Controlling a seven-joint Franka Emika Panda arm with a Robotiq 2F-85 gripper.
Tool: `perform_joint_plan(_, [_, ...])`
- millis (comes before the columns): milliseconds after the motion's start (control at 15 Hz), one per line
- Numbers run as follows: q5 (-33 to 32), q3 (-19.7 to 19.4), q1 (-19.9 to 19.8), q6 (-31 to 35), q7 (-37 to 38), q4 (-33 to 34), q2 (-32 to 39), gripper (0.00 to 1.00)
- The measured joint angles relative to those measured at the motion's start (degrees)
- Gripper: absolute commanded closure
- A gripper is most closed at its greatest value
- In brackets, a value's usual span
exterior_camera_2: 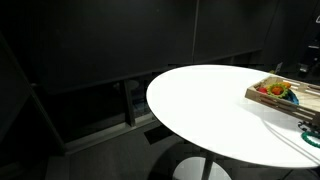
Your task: Pick up the lime green ring and place it on the stack of rings in the wooden tray
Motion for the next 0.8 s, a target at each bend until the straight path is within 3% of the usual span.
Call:
perform_joint_plan(400, [0.4, -0.3, 1.1, -14.1, -5.3, 2.5, -2.3, 0.00])
perform_joint_plan(800, [-1.0, 0.6, 1.1, -16.7, -4.5, 3.9, -5.1, 0.00])
